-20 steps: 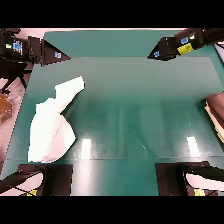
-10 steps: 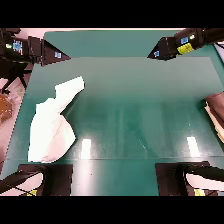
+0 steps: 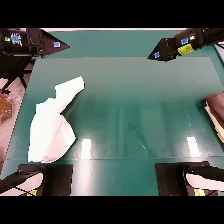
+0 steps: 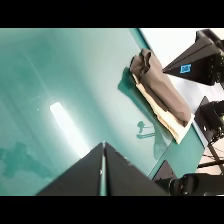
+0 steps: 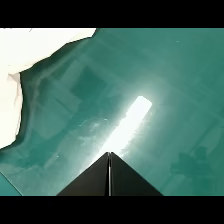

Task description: Fold the shirts.

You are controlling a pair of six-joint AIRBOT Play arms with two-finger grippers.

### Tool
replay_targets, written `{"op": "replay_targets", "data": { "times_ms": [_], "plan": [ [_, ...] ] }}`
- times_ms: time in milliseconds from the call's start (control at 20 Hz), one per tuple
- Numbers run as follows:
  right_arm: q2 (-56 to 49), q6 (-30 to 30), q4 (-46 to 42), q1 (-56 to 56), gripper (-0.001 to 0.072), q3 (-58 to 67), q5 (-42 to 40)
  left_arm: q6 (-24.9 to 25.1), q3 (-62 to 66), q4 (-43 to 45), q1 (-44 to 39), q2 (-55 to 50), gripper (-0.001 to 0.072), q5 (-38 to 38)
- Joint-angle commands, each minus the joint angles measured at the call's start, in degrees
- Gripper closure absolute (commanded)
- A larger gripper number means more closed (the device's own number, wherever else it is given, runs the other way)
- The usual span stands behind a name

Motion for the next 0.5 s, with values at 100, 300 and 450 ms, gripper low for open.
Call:
{"op": "replay_targets", "data": {
  "times_ms": [100, 300, 450],
  "plan": [
    [-2.7, 7.0, 3.0, -1.8, 0.0311, 0.0, 8.0, -7.4, 1.4, 14.4, 4.4, 0.0, 0.0198, -0.7],
    [-7.0, 7.1, 4.5, -3.3, 0.0305, 0.0, 7.9, -13.2, 5.1, 45.9, 11.7, 0.0, 0.0197, -8.7],
    [-9.2, 7.1, 4.6, -2.6, 0.0305, 0.0, 3.0, -12.9, 1.6, 46.8, 14.8, 0.0, -0.0013, -12.2]
  ]
}}
